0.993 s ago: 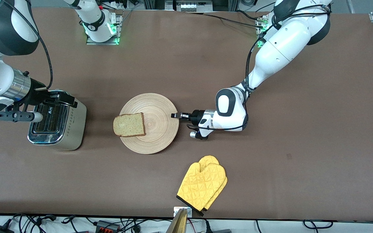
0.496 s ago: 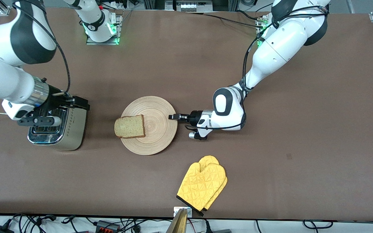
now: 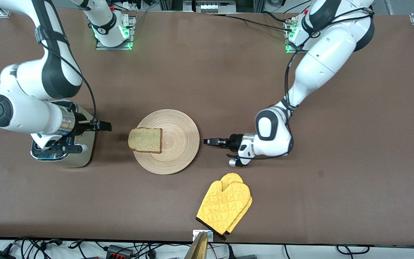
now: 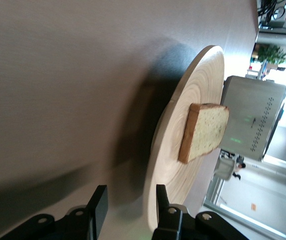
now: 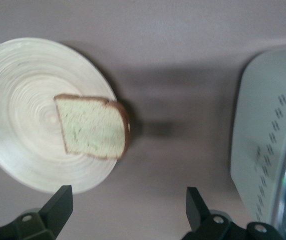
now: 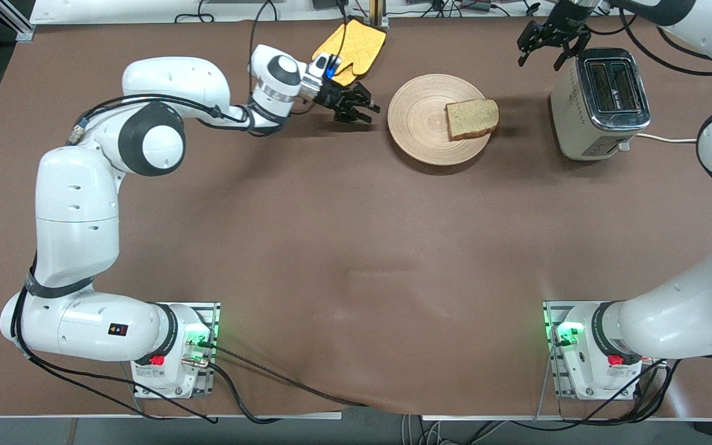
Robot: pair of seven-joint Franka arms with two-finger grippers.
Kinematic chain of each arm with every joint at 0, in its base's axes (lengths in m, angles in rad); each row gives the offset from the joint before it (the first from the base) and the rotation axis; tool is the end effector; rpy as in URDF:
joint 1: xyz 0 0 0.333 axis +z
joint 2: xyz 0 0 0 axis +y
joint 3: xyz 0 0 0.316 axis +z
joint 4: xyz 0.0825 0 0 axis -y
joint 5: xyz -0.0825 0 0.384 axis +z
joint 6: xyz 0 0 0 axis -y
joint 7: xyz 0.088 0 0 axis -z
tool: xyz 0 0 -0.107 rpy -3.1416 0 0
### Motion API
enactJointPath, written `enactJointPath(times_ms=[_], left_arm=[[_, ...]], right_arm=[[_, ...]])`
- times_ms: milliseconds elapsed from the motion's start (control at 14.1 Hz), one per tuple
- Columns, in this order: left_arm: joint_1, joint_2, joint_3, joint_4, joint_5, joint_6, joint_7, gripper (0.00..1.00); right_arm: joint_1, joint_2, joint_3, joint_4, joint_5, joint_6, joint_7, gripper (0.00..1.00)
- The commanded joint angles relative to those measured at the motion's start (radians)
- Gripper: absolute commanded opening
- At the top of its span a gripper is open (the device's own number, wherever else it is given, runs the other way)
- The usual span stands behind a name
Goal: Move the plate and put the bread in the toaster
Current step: 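Withdraw the left gripper while the right gripper reaches the bread slice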
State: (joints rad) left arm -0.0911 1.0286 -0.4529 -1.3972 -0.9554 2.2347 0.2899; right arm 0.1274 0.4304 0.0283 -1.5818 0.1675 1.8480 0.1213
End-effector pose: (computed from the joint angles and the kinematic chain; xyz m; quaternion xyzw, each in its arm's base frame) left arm 0.6393 -0.3366 0.1359 0.8548 0.0284 -0.1330 0.5008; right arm 0.6494 0.1130 0.3776 -0.9930 0.0131 0.0926 0.0722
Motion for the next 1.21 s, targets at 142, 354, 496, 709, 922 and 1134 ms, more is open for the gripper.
enactJointPath(times_ms=[142,354,496,709,922,1134], left_arm=[[0.178,-0.08,0.008,-0.011,0.183,-0.289,-0.014,0.46],[0.298,-0.133,0.005,0.009,0.363,-0.458,-0.073,0.46],[0.382,-0.189,0.002,0.009,0.491,-0.561,-0.077,0.48],[0.447,-0.303,-0.001,0.009,0.723,-0.651,-0.078,0.55],[0.464,-0.425,0.007,0.009,0.867,-0.762,-0.087,0.62],[0.468,-0.573,0.007,0.006,1.018,-0.806,-0.109,0.66]], right_arm=[[0.009,0.111,0.002,0.006,0.033,0.12,0.067,1.0],[0.021,0.151,0.004,0.005,0.119,0.134,0.086,1.0],[0.025,0.174,0.002,-0.003,0.141,0.137,0.087,1.0],[0.021,0.185,0.004,-0.059,0.181,0.181,0.078,1.0],[0.024,0.202,0.004,-0.079,0.193,0.234,0.066,1.0],[0.034,0.215,0.004,-0.081,0.193,0.252,0.025,1.0]])
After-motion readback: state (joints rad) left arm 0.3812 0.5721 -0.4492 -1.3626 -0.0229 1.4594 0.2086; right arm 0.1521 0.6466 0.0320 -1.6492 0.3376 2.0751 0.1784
